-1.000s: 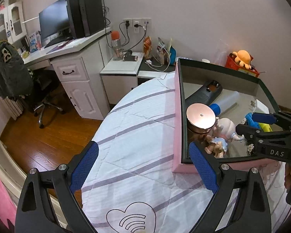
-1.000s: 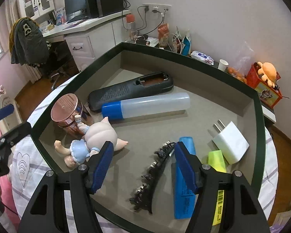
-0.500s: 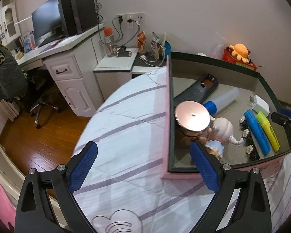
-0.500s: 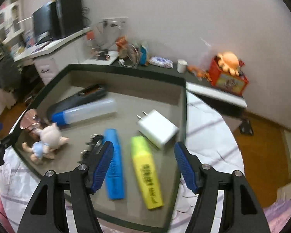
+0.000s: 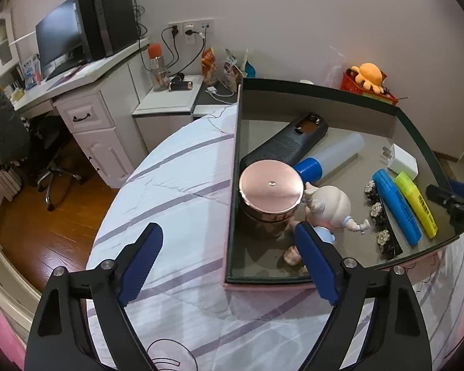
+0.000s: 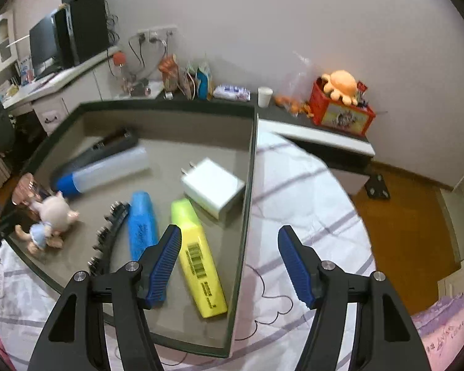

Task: Organize rigid objects

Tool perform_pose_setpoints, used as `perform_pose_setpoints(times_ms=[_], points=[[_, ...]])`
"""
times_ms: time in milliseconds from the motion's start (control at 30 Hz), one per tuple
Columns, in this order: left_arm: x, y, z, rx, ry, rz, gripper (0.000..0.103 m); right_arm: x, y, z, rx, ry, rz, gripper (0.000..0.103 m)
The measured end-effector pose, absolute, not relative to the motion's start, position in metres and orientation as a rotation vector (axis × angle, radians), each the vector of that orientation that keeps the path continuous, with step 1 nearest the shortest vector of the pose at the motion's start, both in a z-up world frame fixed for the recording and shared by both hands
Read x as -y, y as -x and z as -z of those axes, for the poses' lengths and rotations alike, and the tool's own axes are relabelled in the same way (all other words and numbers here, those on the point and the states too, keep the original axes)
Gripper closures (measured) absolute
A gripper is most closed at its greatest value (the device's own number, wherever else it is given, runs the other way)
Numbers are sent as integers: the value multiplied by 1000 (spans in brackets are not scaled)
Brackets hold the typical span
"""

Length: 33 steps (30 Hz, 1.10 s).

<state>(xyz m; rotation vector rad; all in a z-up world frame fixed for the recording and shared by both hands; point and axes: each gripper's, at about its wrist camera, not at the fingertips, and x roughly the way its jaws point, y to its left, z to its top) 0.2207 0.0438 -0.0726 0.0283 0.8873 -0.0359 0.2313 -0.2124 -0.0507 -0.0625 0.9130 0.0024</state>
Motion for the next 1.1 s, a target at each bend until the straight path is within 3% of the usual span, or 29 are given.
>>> perform_pose_setpoints(times_ms=[33, 133, 233, 633, 1100], points=[[-42, -221, 73, -887, -31, 48, 26, 214, -233, 54, -929, 48, -13, 37], [-35, -219, 72, -889, -41, 83, 41, 217, -234, 64, -965, 17, -53, 59], [-29, -218, 70, -892, -52, 113, 54, 220, -233, 68, -976, -4, -78, 62], [-23, -202, 63, -888, -124, 80, 61, 231, -221, 70, -1038, 9, -137, 81], [-31, -163, 54, -890, -144, 80, 61, 229, -194, 68, -1099, 65, -188, 83]])
